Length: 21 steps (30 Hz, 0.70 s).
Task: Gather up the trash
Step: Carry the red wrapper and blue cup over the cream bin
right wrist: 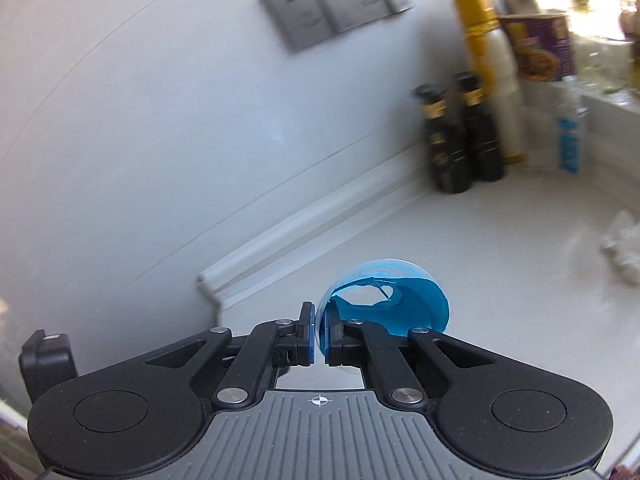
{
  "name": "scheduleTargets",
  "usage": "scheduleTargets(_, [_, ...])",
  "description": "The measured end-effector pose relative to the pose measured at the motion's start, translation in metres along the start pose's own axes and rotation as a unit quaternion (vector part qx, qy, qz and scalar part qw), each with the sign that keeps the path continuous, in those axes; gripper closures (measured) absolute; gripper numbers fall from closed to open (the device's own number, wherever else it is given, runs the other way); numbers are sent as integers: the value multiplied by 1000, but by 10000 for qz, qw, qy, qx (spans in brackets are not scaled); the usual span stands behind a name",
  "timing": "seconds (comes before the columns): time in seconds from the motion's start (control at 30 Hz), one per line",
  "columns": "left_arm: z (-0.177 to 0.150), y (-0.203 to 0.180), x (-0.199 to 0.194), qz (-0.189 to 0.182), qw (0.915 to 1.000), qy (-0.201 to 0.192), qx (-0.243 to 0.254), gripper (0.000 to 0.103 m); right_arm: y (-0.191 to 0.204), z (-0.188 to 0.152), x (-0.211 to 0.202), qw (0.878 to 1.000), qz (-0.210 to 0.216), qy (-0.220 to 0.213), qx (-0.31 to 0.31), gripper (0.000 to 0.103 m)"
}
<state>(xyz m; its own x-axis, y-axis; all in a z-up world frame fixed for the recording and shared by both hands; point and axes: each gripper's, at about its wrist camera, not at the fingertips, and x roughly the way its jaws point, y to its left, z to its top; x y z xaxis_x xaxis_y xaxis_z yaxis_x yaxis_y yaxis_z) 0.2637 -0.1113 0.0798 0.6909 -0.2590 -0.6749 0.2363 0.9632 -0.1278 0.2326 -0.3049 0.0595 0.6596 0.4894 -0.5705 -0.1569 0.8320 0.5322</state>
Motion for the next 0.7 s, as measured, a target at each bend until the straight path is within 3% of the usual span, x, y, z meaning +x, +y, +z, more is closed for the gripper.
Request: scheduleTargets(0.7, [-34, 110, -34, 448, 9987, -120, -201, 77, 121, -43, 69, 9923, 827, 694, -610, 99])
